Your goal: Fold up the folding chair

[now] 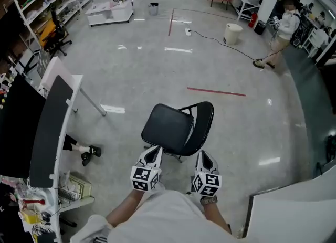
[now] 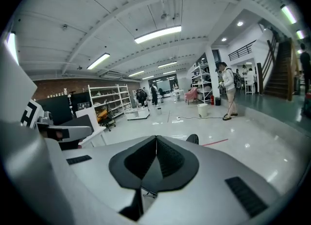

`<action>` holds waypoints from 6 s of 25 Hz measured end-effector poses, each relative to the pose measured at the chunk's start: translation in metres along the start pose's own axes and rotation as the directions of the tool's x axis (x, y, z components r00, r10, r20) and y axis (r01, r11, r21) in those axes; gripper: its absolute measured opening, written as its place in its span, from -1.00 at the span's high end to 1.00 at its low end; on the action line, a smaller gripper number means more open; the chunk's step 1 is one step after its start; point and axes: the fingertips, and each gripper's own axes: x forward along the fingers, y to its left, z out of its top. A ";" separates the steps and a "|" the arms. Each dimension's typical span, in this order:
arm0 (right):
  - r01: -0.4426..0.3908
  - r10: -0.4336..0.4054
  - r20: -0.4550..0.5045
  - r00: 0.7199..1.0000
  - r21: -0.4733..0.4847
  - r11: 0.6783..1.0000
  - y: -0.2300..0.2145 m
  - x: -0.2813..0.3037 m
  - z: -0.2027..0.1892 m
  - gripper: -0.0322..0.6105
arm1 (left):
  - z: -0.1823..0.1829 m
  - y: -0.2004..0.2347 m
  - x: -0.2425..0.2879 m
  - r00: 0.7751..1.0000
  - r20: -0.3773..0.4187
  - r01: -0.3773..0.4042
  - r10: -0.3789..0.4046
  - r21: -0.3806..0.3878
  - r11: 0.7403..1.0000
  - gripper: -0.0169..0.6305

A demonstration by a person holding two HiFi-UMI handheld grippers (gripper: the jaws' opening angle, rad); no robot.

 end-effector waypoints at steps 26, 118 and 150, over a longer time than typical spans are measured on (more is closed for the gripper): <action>0.035 -0.034 -0.010 0.999 0.086 0.996 0.006 0.095 0.024 0.89 | 0.028 0.057 0.066 0.998 -0.044 0.039 -0.039 0.001 0.999 0.91; 0.518 -0.471 -0.614 0.634 -0.115 0.848 -0.199 0.294 -0.175 0.26 | -0.356 0.359 0.357 0.688 -0.708 0.067 -0.163 -0.161 0.985 0.21; 0.512 -0.444 -0.640 0.627 -0.090 0.854 -0.200 0.299 -0.181 0.25 | -0.493 0.411 0.452 0.502 -0.624 0.143 -0.598 -0.622 0.769 -0.18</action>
